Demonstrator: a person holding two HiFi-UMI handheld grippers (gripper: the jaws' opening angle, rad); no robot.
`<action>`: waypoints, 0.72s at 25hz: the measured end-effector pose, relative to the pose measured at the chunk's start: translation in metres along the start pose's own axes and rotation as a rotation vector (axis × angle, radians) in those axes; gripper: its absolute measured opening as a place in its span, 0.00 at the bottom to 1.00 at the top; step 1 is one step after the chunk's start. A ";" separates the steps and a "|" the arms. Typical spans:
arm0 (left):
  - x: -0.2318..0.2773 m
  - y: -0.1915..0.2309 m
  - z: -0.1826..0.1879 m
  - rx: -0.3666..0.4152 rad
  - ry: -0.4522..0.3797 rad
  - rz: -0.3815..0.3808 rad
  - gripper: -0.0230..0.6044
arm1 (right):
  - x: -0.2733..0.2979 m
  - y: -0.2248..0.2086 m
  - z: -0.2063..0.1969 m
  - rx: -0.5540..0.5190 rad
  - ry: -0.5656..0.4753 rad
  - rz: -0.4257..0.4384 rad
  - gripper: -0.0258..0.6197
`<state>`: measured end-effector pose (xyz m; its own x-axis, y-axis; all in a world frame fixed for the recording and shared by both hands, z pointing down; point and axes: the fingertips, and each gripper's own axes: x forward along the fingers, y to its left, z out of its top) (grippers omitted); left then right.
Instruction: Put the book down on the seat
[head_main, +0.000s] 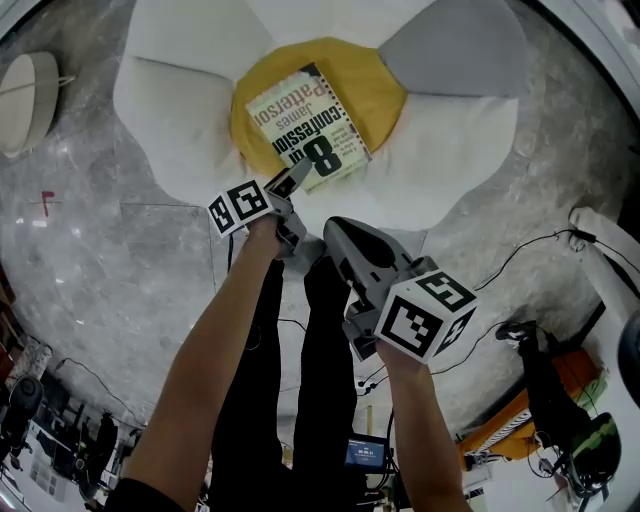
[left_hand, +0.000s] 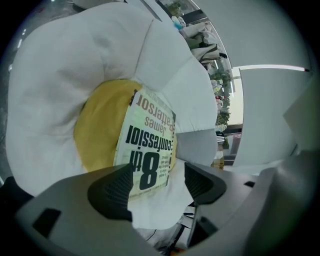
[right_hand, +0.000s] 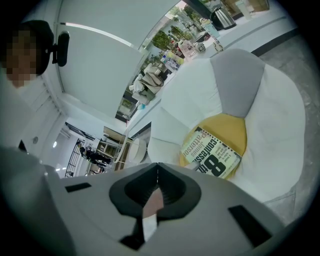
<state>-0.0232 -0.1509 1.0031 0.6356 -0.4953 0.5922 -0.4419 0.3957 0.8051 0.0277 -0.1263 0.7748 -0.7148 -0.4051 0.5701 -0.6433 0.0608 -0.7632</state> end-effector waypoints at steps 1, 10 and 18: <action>-0.001 -0.004 0.000 0.004 0.000 -0.008 0.57 | -0.001 0.002 0.000 -0.003 0.000 0.000 0.06; -0.019 -0.046 0.002 0.058 -0.001 -0.061 0.52 | -0.019 0.024 0.011 -0.036 -0.007 -0.003 0.06; -0.052 -0.089 0.005 0.066 -0.020 -0.072 0.35 | -0.053 0.059 0.028 -0.072 -0.013 -0.008 0.07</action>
<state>-0.0202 -0.1646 0.9003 0.6546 -0.5360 0.5331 -0.4367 0.3075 0.8454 0.0353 -0.1264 0.6909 -0.7059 -0.4176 0.5721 -0.6676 0.1226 -0.7343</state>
